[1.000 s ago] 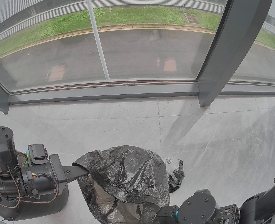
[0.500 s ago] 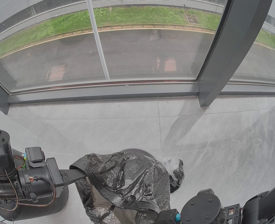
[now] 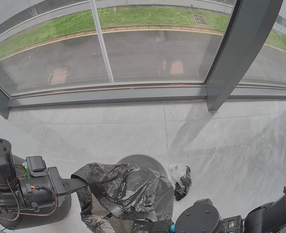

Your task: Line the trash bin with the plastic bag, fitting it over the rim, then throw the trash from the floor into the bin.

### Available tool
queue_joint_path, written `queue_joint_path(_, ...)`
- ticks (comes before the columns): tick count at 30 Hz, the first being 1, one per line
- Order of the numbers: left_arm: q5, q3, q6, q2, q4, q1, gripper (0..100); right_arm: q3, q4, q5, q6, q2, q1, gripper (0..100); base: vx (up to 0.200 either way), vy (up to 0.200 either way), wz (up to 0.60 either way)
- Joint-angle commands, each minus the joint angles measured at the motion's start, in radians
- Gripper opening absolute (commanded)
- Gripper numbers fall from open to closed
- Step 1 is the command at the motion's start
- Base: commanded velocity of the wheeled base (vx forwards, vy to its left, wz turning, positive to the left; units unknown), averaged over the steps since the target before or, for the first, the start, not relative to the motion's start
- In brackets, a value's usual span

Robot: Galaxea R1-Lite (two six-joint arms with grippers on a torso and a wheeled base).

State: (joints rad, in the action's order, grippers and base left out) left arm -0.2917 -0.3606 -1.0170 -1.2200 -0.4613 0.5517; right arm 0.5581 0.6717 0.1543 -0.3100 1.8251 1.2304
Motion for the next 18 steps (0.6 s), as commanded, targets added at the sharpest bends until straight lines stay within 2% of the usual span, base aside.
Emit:
queue_joint_path(1, 0.0, 0.009, 0.0, 0.01, -0.002, -0.016, 0, 0.031, -0.003, -0.001, 0.0, 0.031, 0.011, 0, 0.0, 0.0, 0.0)
queue_joint_path(4, -0.003, 0.008, 0.002, 0.027, 0.0, -0.052, 0, 0.065, -0.006, -0.002, 0.002, 0.036, 0.012, 0, 0.0, 0.0, 0.0)
queue_joint_path(10, -0.006, 0.011, 0.003, 0.025, 0.0, -0.07, 0, 0.079, 0.0, -0.004, 0.003, 0.079, -0.005, 0, 0.0, 0.0, 0.0)
queue_joint_path(18, -0.009, 0.0, 0.008, -0.03, -0.011, -0.09, 0, 0.08, 0.022, -0.001, 0.005, 0.126, -0.112, 0, 0.0, 0.0, 0.0)
